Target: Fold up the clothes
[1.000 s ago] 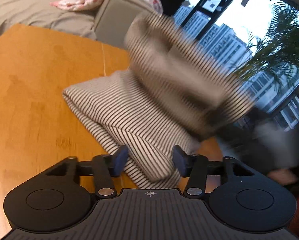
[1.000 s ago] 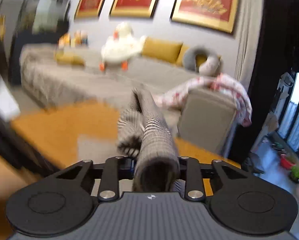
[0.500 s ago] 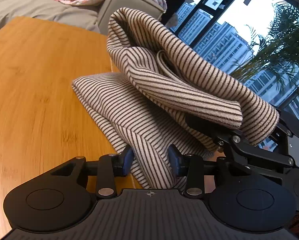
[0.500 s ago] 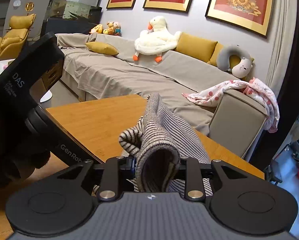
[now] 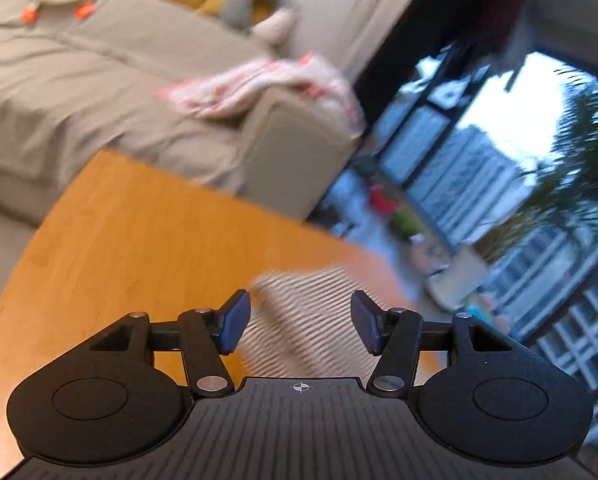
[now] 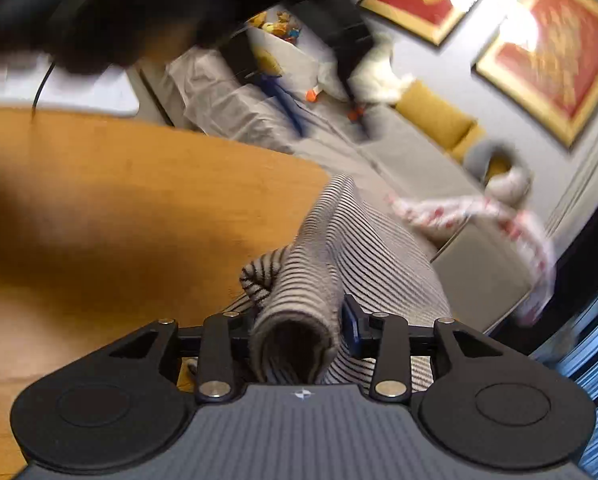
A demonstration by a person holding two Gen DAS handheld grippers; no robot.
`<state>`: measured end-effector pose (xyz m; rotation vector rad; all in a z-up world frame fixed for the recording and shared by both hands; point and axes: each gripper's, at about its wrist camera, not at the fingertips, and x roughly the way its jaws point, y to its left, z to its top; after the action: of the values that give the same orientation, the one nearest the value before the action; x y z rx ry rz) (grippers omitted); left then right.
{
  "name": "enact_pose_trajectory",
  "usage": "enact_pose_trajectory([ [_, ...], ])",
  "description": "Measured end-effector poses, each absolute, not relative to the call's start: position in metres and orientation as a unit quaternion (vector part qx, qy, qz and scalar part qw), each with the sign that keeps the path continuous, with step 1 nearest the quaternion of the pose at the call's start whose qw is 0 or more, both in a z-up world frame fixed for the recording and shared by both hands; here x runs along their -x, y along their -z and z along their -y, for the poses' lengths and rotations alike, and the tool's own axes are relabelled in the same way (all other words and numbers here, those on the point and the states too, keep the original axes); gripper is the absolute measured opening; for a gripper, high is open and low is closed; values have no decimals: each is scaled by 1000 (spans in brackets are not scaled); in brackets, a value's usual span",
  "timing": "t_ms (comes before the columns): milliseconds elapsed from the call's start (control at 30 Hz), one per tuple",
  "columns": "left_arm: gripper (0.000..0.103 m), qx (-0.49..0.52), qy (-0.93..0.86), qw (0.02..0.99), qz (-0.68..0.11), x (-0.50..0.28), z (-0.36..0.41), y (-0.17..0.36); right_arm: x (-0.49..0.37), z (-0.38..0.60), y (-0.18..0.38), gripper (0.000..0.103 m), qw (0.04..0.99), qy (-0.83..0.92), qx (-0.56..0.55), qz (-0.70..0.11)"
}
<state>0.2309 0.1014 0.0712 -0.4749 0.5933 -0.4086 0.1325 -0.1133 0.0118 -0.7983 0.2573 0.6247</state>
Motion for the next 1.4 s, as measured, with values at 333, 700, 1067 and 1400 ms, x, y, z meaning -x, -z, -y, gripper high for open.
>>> enact_pose_trajectory([
  [333, 58, 198, 243, 880, -356, -254, -60, -17, -142, 154, -57, 86, 883, -351, 269, -154],
  [700, 58, 186, 257, 882, -349, -246, -60, -17, -231, 242, -61, 103, 919, -271, -60, -281],
  [1067, 69, 190, 253, 881, -352, -266, -69, -13, -196, 227, -47, 73, 903, -316, -79, -280],
  [1400, 69, 173, 264, 885, -343, -267, -61, -14, -204, 220, -21, 103, 890, -286, -91, -343],
])
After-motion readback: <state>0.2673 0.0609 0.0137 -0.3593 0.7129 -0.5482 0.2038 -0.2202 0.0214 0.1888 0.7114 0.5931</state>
